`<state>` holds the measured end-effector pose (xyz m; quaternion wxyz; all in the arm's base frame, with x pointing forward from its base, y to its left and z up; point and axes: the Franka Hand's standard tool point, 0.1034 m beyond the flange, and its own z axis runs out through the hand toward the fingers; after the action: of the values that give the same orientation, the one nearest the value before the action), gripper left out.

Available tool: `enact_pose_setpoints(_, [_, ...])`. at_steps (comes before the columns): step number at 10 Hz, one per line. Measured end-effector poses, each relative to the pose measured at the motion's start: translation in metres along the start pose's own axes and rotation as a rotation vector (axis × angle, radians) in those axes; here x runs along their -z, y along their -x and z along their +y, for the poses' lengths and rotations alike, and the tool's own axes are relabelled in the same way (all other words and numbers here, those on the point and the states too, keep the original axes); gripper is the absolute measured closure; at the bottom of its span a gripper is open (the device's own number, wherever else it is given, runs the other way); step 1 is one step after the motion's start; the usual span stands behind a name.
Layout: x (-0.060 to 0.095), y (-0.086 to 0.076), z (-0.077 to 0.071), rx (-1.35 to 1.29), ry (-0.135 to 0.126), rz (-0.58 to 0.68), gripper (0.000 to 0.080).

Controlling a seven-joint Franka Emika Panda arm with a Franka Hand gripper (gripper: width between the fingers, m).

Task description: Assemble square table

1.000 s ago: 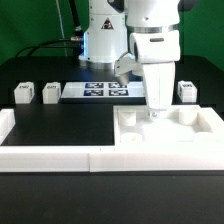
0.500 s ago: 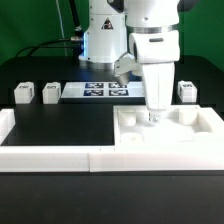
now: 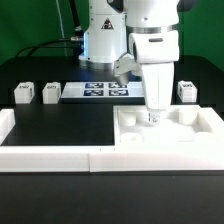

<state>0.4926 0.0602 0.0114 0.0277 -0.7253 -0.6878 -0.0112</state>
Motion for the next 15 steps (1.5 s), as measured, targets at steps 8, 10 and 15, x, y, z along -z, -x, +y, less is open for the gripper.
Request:
enact_pose_setpoints(8, [0.040, -0.063, -0.026, -0.491, 0.040, 0.001, 0.0150])
enact_pose_setpoints(10, [0.036, -0.051, -0.024, -0.659, 0.053, 0.026, 0.0150])
enact_pose_setpoints(15, [0.038, -0.095, -0.049, -1.182, 0.007, -0.005, 0.0150])
